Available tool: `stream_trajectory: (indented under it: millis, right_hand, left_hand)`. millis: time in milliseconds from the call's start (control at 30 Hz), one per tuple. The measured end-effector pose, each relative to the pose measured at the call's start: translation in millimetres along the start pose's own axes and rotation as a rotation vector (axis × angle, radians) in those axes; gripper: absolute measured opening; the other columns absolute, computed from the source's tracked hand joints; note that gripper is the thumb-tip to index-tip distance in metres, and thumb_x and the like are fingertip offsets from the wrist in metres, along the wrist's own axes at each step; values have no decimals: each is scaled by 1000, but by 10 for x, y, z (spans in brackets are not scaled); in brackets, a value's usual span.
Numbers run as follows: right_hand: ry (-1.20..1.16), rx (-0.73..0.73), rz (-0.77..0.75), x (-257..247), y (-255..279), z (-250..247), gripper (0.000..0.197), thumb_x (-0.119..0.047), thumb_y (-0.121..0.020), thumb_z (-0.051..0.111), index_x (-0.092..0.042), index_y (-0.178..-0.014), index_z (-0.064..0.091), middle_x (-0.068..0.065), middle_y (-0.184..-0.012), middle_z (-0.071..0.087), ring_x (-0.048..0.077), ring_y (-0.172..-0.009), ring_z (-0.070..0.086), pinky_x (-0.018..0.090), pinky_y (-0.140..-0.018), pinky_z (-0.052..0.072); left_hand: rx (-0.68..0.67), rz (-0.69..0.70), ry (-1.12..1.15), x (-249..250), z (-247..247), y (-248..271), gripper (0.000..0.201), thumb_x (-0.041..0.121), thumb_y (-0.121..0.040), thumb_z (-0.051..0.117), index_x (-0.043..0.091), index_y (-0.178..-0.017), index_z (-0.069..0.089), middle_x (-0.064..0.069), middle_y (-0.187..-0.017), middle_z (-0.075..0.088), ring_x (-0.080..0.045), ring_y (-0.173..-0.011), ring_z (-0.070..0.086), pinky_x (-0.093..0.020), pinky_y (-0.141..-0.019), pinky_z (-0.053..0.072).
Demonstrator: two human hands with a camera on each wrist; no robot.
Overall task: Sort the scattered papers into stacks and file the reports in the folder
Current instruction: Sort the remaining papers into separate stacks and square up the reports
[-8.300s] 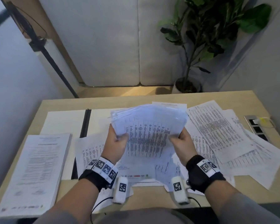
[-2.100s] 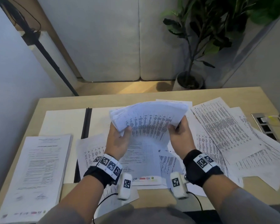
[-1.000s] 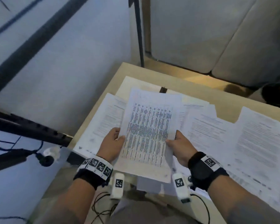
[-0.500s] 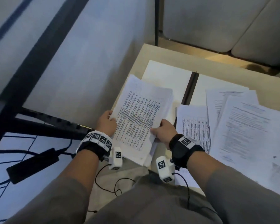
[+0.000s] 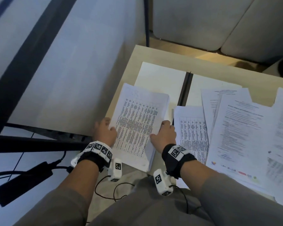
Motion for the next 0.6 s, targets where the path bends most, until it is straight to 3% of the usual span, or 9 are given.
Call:
stream_trajectory:
  millis: [100, 200, 267, 400, 467, 533, 600]
  right_hand:
    - [14, -46, 73, -6, 31, 24, 80, -29, -90, 72, -9, -153, 26, 16, -148, 37, 39, -132, 48, 45, -100, 49]
    - [32, -104, 71, -35, 40, 68, 85, -33, -92, 70, -9, -157, 21, 17, -154, 34, 39, -135, 48, 46, -104, 50]
    - [42, -101, 68, -42, 36, 84, 87, -34, -92, 70, -10, -159, 19, 16, -156, 31, 38, -137, 46, 46, -106, 49]
    - [52, -157, 48, -8, 31, 60, 84, -40, -90, 69, -13, -156, 24, 16, -152, 32, 39, -128, 52, 52, -96, 58]
    - [32, -186, 46, 24, 49, -5, 83, -44, -87, 69, -13, -152, 28, 15, -148, 35, 39, -121, 56, 54, -90, 60]
    - [-47, -205, 37, 80, 66, -133, 83, -46, -87, 68, -13, -152, 31, 15, -148, 39, 38, -119, 59, 52, -87, 62]
    - [-199, -232, 45, 174, 88, -329, 76, -39, -93, 67, -13, -155, 32, 12, -146, 47, 34, -116, 63, 45, -81, 64]
  left_hand:
    - [-50, 9, -23, 32, -16, 21, 59, 18, -89, 57, 22, -147, 47, -10, -144, 47, -34, -128, 54, -52, -111, 46]
    - [-103, 66, 43, 125, -25, 64, 47, 8, -90, 51, 17, -135, 58, -6, -124, 67, -30, -111, 66, -41, -96, 54]
    - [-110, 85, 68, 153, -12, 81, 41, 1, -91, 49, 15, -128, 63, -5, -115, 71, -29, -102, 68, -33, -88, 52]
    - [-122, 80, 85, 158, -35, 92, 39, 0, -93, 49, 14, -127, 63, -5, -113, 70, -27, -99, 67, -37, -91, 54]
    - [-108, 59, 83, 129, -52, 72, 45, 5, -93, 52, 14, -137, 58, -10, -127, 64, -32, -116, 64, -40, -99, 51]
    - [-32, 72, 38, 167, -65, 88, 58, 16, -91, 55, 15, -149, 48, -16, -148, 47, -36, -132, 55, -49, -112, 45]
    - [77, 149, 15, 311, -51, 156, 54, 17, -94, 57, 13, -147, 52, -18, -148, 44, -37, -130, 56, -50, -112, 45]
Point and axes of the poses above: each hand's wrist, its own y-axis away from the middle knuckle, its own z-axis out of the palm, x = y × z, the point moved 1 cm from there along -y, towards the middle knuckle
